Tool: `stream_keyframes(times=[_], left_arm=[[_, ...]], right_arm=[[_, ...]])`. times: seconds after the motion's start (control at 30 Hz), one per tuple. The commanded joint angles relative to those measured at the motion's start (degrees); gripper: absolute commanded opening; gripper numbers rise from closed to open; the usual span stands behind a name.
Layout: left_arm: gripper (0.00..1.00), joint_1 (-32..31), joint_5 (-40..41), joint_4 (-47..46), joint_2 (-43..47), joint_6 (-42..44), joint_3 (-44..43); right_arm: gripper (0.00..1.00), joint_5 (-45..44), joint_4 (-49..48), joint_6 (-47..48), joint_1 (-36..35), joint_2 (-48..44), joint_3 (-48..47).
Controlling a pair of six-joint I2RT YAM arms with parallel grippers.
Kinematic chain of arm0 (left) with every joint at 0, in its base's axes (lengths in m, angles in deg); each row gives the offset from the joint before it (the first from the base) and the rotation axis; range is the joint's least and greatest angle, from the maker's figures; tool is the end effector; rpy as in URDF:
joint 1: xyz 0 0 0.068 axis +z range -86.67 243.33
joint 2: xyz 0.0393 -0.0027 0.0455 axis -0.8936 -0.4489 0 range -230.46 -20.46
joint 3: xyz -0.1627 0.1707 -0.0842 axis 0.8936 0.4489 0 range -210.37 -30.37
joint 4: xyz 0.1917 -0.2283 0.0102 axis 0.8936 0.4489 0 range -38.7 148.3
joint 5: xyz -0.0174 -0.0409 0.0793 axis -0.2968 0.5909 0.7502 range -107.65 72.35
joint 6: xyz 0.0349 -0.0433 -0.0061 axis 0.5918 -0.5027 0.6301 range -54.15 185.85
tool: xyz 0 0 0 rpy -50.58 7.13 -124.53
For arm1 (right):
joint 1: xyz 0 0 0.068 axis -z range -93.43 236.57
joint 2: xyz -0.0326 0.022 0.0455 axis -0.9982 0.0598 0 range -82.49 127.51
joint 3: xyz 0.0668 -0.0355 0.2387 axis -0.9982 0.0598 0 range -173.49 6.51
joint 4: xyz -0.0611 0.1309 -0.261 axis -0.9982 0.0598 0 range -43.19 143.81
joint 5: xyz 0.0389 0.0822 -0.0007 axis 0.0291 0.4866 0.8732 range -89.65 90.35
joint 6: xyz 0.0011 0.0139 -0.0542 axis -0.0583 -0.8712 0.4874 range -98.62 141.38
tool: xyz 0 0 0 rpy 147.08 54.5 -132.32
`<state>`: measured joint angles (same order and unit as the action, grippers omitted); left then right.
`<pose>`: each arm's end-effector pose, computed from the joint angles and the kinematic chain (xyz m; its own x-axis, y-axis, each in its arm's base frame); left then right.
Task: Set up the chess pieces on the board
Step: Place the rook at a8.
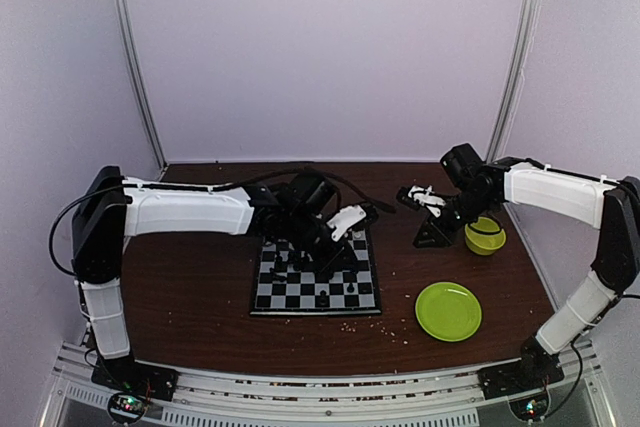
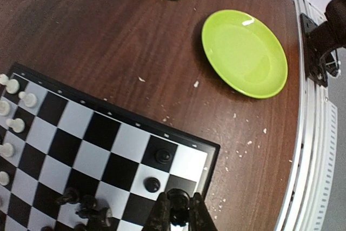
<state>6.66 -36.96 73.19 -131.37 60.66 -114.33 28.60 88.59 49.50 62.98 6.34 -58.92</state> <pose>0.2416 -0.3904 0.1800 -0.4941 0.5960 -0.6329 0.8670 0.3922 -0.3075 0.3088 0.1547 0.1984 -0.4817 -0.6634 -0.5726 -0.8635 0.4707 0.1811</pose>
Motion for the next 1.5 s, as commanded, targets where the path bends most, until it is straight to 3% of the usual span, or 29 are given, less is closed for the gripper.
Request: stream_keyframes(times=[0.0,1.47], left_arm=[[0.04,-1.66,-4.15,-3.71,-0.29,1.15,0.75],[0.06,-4.33,1.45,-1.61,-13.14,1.38,-6.55]], right_arm=[[0.23,-0.72,0.04,-0.35,0.34,0.82,-1.68],[0.23,0.3,1.34,0.18,0.31,2.3,-2.2]])
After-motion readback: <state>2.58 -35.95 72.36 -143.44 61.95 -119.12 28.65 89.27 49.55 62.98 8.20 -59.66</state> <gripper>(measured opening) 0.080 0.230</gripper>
